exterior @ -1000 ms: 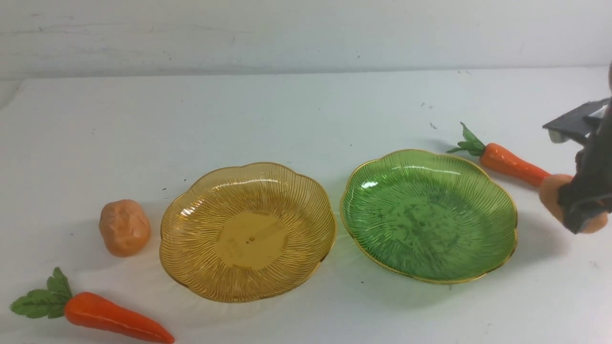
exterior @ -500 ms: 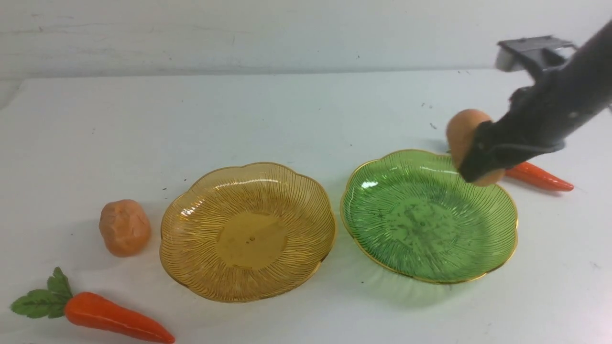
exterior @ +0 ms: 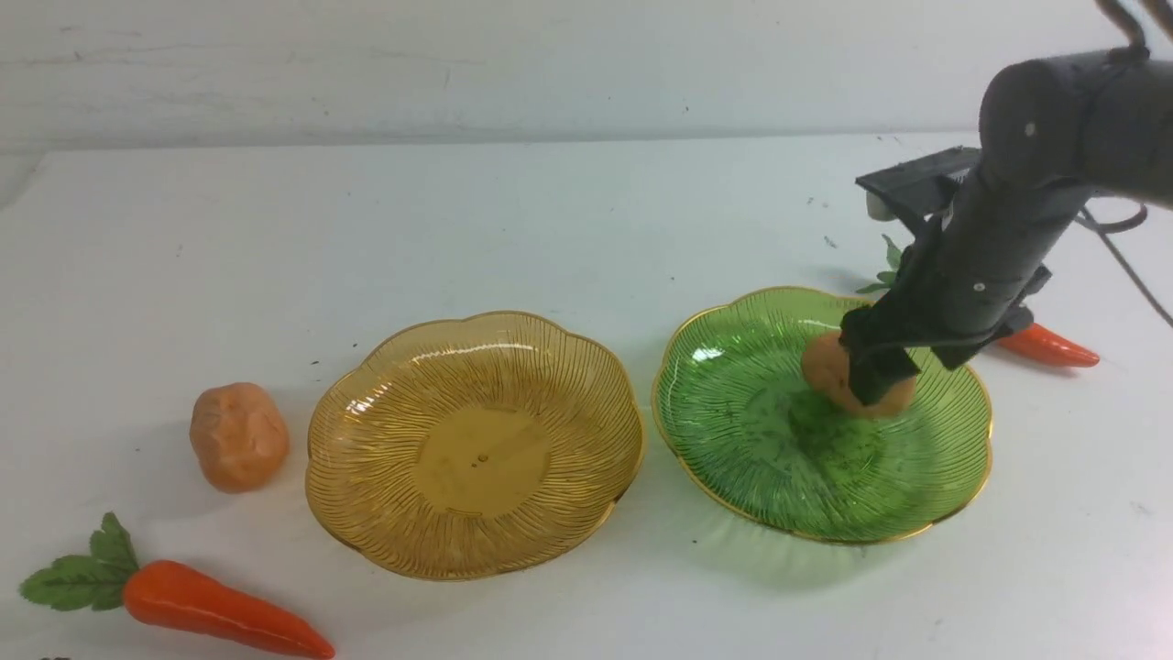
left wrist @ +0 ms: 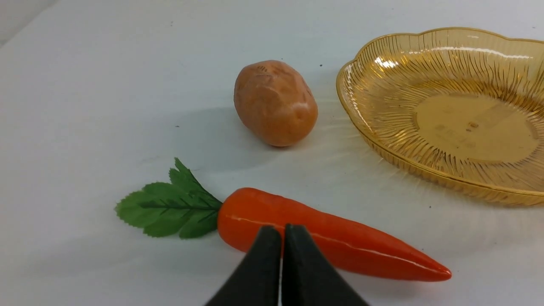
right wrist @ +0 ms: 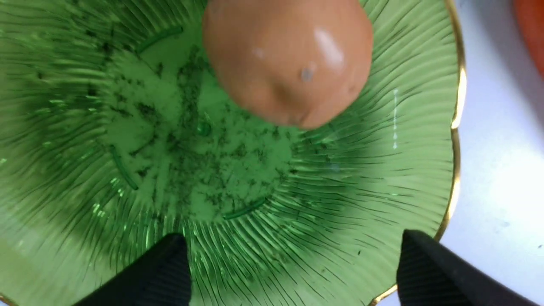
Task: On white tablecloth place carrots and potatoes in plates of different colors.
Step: 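Put the potato onto the plate, then place the carrot on the yellow plate with the right gripper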
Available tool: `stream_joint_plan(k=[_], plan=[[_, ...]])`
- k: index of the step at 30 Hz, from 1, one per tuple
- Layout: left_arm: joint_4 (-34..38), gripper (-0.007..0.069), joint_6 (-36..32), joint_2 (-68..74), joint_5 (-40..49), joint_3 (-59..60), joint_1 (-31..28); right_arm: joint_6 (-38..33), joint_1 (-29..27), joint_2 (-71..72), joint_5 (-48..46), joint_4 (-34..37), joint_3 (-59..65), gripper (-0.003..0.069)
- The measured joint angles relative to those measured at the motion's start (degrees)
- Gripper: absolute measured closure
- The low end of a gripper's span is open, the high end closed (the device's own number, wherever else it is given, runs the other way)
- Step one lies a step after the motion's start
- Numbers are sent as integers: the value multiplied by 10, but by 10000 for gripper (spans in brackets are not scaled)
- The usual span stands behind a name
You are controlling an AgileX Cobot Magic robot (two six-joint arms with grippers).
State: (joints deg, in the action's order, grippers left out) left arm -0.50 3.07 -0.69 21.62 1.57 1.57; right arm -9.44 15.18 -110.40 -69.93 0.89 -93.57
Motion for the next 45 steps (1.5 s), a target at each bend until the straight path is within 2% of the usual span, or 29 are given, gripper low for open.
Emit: stream_joint_plan(k=[2,5,8,9,11,13,16,19,21,28,33,36,38,39,41,45], plan=[[0,628,0,0,0,0,0,-11,0,0,-3,-5,-15,152],[0,628,0,0,0,0,0,-41,-5,0,-5,-23,-41,289],[0,628,0,0,0,0,0,-76,-22,-5,-2,-44,-57,505],[0,628,0,0,0,0,0,-79,-29,-8,1,-51,-59,547],[0,628,0,0,0,0,0,-85,-49,-21,19,-64,-61,620],[0,628,0,0,0,0,0,-86,-69,-33,31,-70,-62,648],[0,628,0,0,0,0,0,-91,-98,-59,58,-70,-62,650],[0,628,0,0,0,0,0,-96,-117,-83,76,-64,-62,614],[0,628,0,0,0,0,0,-101,-128,-103,93,-60,-62,545],[0,628,0,0,0,0,0,-106,-133,-162,156,-68,-62,228],[0,628,0,0,0,0,0,-106,-133,-189,187,-85,-62,86],[0,628,0,0,0,0,0,-106,-133,-193,186,-88,-64,94],[0,628,0,0,0,0,0,-106,-133,-194,178,-86,-66,157],[0,628,0,0,0,0,0,-106,-133,-194,172,-86,-67,225],[0,628,0,0,0,0,0,-108,-133,-194,149,-100,-68,408],[0,628,0,0,0,0,0,-94,-133,-179,63,-126,-114,398]])
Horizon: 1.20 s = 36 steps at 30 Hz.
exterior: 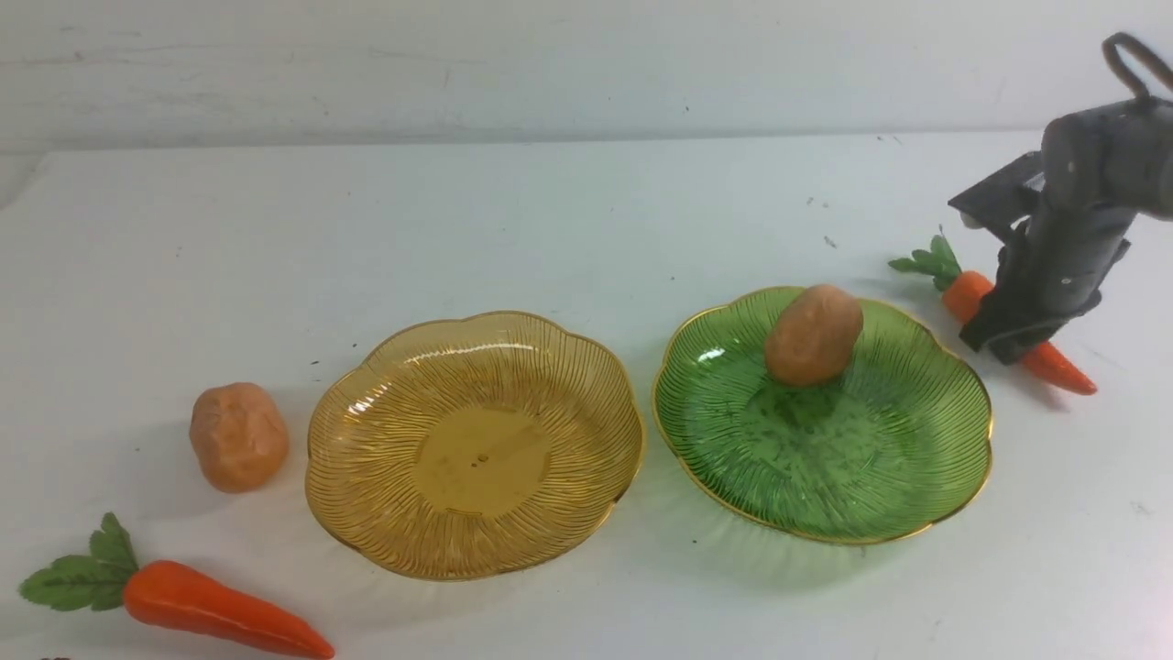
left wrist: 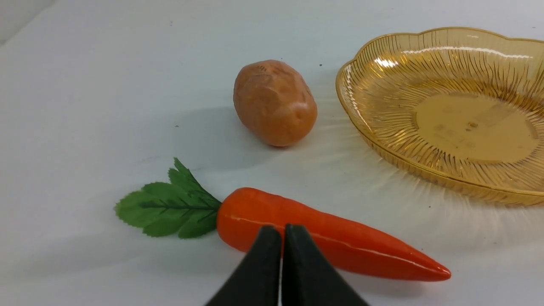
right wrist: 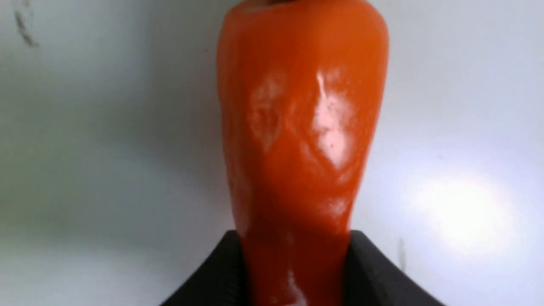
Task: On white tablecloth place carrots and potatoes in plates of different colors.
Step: 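Place the carrot on the yellow plate with the right gripper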
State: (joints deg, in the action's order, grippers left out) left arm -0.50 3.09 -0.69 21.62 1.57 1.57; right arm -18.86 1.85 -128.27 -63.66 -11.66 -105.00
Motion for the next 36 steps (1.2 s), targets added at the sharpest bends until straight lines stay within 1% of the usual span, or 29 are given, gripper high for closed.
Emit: stream_joint_plan(k=[1,2,3,4,6,7,9,10,13,15,17,19,20,23,25,27,28,30,32,33,35,36], plan=[[0,628,0,0,0,0,0,14,0,12,-24,11,-17,398],[0,628,0,0,0,0,0,41,0,30,-49,36,-36,398],[0,628,0,0,0,0,0,62,0,57,-55,77,-47,398],[0,628,0,0,0,0,0,76,0,88,-60,154,-50,398],[0,628,0,0,0,0,0,69,11,122,-67,270,-41,398],[0,628,0,0,0,0,0,60,25,131,-67,324,-33,398],[0,628,0,0,0,0,0,44,63,133,-67,384,-16,398],[0,628,0,0,0,0,0,40,94,129,-67,398,-7,398],[0,628,0,0,0,0,0,35,183,104,-63,400,4,398],[0,628,0,0,0,0,0,33,241,83,-23,397,5,398],[0,628,0,0,0,0,0,32,277,64,16,391,6,393],[0,628,0,0,0,0,0,32,294,50,43,387,6,366],[0,628,0,0,0,0,0,32,304,45,57,385,6,339],[0,628,0,0,0,0,0,32,321,32,79,379,7,257],[0,628,0,0,0,0,0,32,330,28,90,376,7,170],[0,628,0,0,0,0,0,32,332,28,90,376,7,127],[0,628,0,0,0,0,0,32,333,28,87,376,7,93],[2,628,2,0,0,0,0,32,331,32,73,376,2,63],[17,628,13,0,0,0,0,32,328,37,36,374,-9,64],[32,628,24,0,-1,0,0,33,326,42,11,373,-19,77],[73,628,49,0,-5,1,0,37,319,49,-33,369,-41,123],[101,628,65,0,-13,0,0,43,314,56,-53,365,-60,174]])
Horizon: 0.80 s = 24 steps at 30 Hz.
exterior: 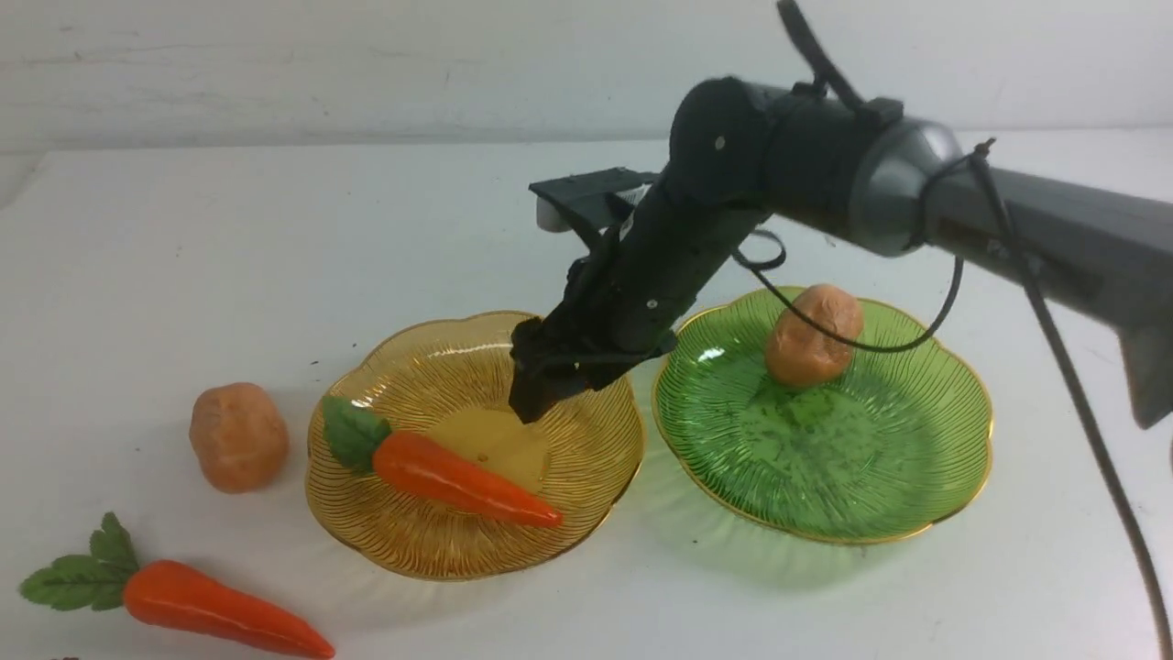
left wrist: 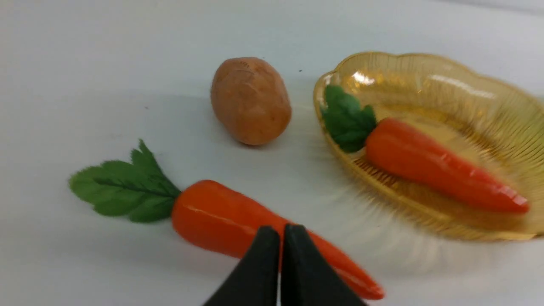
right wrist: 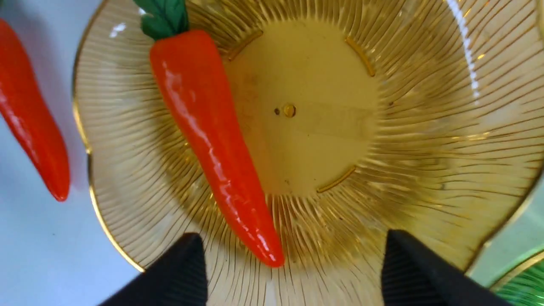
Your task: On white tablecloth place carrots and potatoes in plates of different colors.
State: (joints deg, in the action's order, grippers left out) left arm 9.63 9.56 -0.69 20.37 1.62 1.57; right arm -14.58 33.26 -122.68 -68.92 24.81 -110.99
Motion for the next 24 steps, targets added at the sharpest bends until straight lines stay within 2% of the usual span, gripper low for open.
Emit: stream_joint_plan(k=[1,2,4,6,8,10,11,14,17,19,23,24], plan=[[18,628,9,0,-9,0,0,4,-4,6,-6,-5,-10,211],[36,628,18,0,-18,0,0,10,-10,18,-11,-15,-25,279],[90,628,39,0,-43,0,0,20,-20,38,-13,-33,-37,372],[137,628,53,0,-65,0,0,33,-32,63,-16,-61,-42,505],[187,628,61,0,-94,0,0,51,-45,94,-20,-89,-41,599],[216,628,62,0,-118,0,0,65,-53,121,-20,-113,-33,635],[246,628,62,0,-147,0,0,83,-65,176,-21,-150,0,662],[273,628,56,1,-141,-31,0,95,-72,260,-24,-182,74,672],[259,628,17,65,-72,-135,0,108,-72,407,-28,-204,215,674],[226,628,2,165,16,-207,0,115,-72,486,-30,-205,301,674],[118,628,-2,407,285,-338,0,122,-72,612,13,-220,458,674],[85,628,-3,460,325,-363,0,123,-72,635,26,-230,487,674]])
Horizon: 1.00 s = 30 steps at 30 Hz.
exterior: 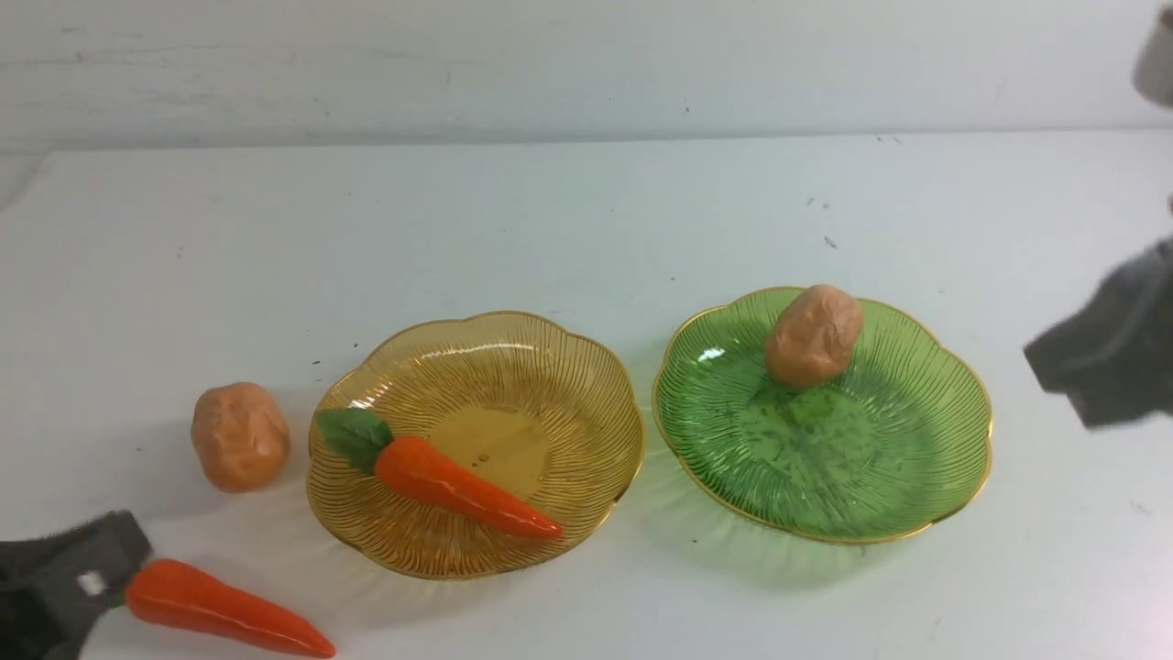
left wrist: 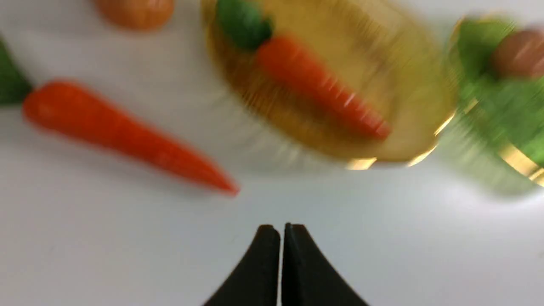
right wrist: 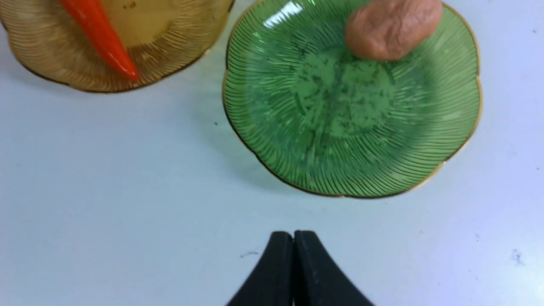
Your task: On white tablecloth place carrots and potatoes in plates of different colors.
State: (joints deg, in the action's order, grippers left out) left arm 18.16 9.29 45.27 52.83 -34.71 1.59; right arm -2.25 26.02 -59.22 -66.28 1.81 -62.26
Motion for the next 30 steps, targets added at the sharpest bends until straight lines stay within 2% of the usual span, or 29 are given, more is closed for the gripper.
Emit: stream_joint_plan(k=[3,7,10,14,19,23,25,27,29,30], plan=[[-68,628,8,150,35,-41,0,11,0,23,13,-18,54,674],[-84,618,82,256,24,-54,0,15,0,24,28,-24,65,674],[-93,564,122,305,-1,-58,0,15,0,24,37,-31,65,674],[-99,421,169,339,-38,-69,0,15,0,24,43,-33,65,674],[-115,186,247,353,-84,-75,0,15,0,24,45,-39,65,674],[-157,79,300,396,-101,-75,0,15,0,24,45,-43,65,674],[-177,72,309,419,-115,-76,0,15,0,24,47,-43,65,674],[-200,106,313,436,-129,-86,0,15,0,24,47,-44,65,674],[-211,215,313,444,-127,-91,0,15,0,24,47,-44,65,674],[-219,328,307,445,-124,-98,0,15,0,24,49,-44,65,674]])
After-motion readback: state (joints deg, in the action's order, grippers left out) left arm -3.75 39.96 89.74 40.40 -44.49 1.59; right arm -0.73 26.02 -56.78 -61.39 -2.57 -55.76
